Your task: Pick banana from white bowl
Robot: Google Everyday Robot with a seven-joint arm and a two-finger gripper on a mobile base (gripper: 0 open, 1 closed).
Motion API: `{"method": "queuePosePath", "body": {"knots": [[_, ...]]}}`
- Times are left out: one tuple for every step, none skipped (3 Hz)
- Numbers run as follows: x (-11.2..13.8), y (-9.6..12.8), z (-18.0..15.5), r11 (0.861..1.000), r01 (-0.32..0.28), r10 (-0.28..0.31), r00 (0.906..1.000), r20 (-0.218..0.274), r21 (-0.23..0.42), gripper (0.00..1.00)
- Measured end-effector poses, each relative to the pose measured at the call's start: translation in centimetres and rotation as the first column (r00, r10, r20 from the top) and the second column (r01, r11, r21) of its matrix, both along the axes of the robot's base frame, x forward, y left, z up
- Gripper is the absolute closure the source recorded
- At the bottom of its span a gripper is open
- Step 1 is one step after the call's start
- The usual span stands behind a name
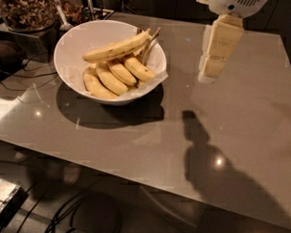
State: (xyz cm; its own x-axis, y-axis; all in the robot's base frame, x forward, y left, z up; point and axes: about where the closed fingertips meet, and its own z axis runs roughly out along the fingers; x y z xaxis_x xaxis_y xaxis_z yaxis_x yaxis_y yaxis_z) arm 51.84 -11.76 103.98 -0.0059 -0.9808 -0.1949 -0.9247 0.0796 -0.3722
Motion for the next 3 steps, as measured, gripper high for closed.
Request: {"method": "queuePosePath", "body": {"knots": [[2.9,3.4,-0.4,0.997,-0.072,0.072,0.9974,-0.009,-0.025,0.00],[4.4,7.5,-0.7,0.984,-0.170,0.169,0.9854,-0.018,-0.051,0.00],[4.8,8.0,-0.4,0.984,-0.172,0.172,0.9850,0.004,-0.039,0.00]]}}
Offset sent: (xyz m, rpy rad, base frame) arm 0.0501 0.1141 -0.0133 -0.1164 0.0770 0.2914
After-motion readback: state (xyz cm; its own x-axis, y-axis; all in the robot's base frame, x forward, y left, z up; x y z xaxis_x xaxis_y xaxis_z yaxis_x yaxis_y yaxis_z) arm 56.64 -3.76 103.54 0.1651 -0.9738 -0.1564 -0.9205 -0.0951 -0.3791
